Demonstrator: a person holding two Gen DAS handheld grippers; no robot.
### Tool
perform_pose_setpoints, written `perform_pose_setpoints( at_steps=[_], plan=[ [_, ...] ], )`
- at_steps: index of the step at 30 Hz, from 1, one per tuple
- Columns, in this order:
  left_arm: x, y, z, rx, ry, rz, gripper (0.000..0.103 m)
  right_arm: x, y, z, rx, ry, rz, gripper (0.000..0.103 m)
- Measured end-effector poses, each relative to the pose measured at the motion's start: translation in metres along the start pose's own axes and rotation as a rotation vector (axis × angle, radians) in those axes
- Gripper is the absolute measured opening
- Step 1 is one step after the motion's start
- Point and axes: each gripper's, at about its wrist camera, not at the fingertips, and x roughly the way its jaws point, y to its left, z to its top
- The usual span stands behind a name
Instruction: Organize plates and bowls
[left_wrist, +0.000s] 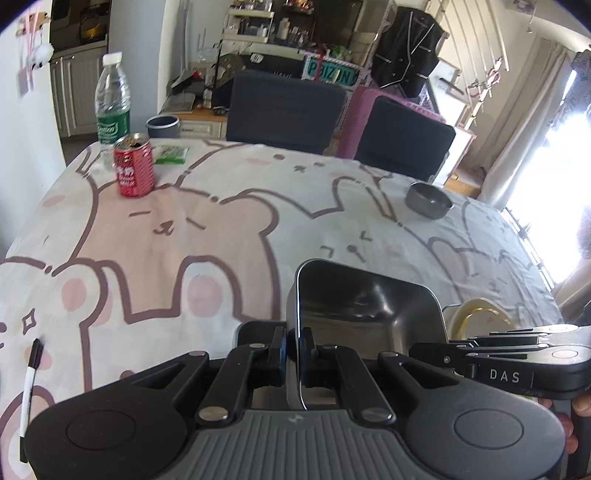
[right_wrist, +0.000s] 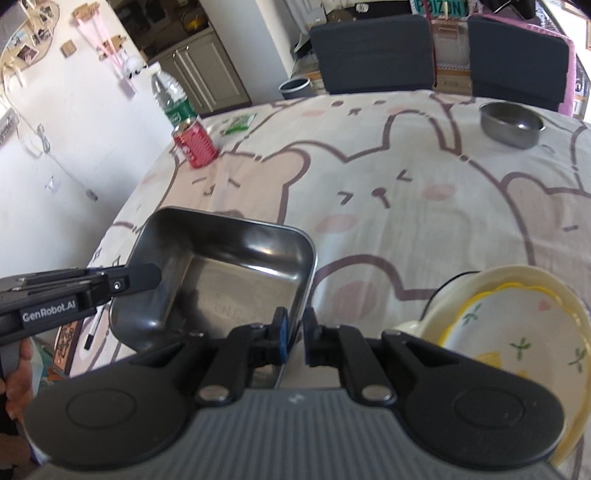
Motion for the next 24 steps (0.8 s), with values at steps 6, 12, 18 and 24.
perform_pose_setpoints(
  at_steps=[6, 12, 18, 24],
  plan=[
    [0.012, 0.015, -0.003, 0.004, 0.031, 0.042, 0.007, 0.024, 0.02, 0.001, -0.043, 0.045, -0.019, 0.01],
    [0.03, 0.024, -0.006, -0.005, 0.097, 0.057, 0.007, 0.033, 0.029, 0.0, -0.072, 0.066, -0.028, 0.012],
    [0.042, 0.02, -0.007, 0.02, 0.115, 0.066, 0.007, 0.041, 0.025, -0.001, -0.075, 0.09, -0.052, 0.013],
    [0.048, 0.019, -0.007, 0.032, 0.125, 0.084, 0.007, 0.049, 0.027, -0.001, -0.088, 0.112, -0.068, 0.012]
  ],
)
